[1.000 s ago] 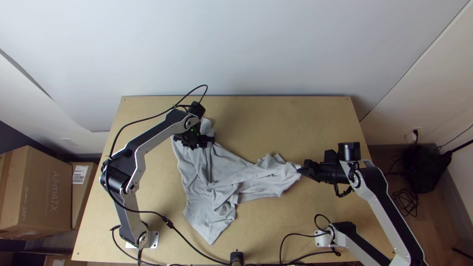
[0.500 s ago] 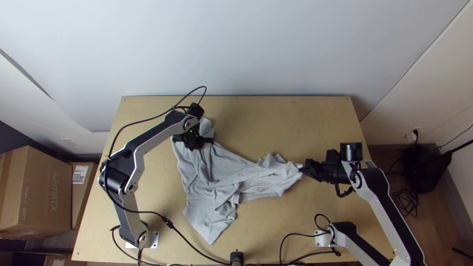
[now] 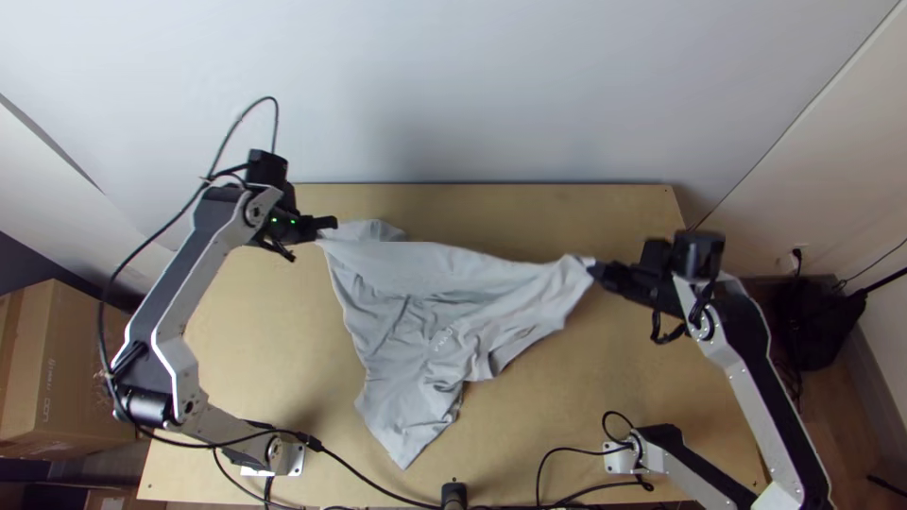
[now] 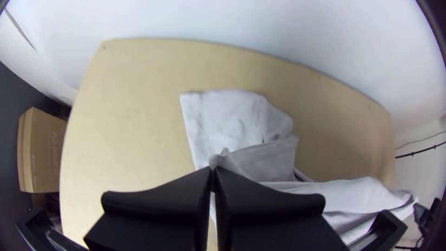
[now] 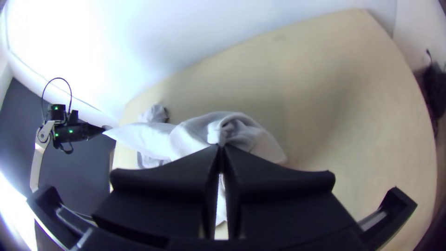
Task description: Fold the t-shirt
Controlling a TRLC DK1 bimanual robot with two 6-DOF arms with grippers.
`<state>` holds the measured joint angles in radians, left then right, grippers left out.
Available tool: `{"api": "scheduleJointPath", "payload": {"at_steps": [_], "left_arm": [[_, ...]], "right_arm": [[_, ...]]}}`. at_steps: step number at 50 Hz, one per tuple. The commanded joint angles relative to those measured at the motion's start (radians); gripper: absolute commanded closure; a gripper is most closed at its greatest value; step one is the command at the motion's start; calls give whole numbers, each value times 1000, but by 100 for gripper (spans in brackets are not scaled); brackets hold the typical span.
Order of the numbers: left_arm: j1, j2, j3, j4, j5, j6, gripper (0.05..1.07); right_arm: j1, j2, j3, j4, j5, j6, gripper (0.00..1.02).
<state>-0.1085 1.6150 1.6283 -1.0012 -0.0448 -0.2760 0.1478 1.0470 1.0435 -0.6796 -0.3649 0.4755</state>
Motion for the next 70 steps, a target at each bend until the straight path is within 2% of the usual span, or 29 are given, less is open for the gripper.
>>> {"api": "scheduleJointPath", "payload": {"at_steps": [1, 6, 17, 20, 25, 32, 39, 49, 59, 70], "left_arm": [[29, -84, 81, 6, -29, 40, 104], [52, -93, 191, 4, -40, 57, 105], [90, -20, 478, 1, -82, 89, 105], [98, 6, 561, -1, -82, 89, 105], [107, -1, 640, 44, -99, 87, 105], [133, -104, 628, 127, -129, 89, 105], [184, -236, 558, 210, -138, 123, 105], [253, -423, 487, 216, -138, 138, 105], [260, -734, 297, 286, -136, 173, 105], [259, -974, 166, 289, -138, 199, 105]], "right_arm": [[33, 51, 171, 60, 37, -75, 100], [58, 116, 328, 95, 61, -133, 100], [42, 268, 607, 121, 73, -255, 100], [29, 300, 675, 126, 81, -267, 100], [24, 324, 790, 144, 127, -276, 100], [27, 286, 886, 193, 176, -291, 100], [29, 192, 900, 276, 205, -354, 100], [35, -13, 831, 285, 205, -364, 100], [47, -248, 730, 213, 167, -367, 100], [38, -352, 747, 114, 152, -351, 100]]}}
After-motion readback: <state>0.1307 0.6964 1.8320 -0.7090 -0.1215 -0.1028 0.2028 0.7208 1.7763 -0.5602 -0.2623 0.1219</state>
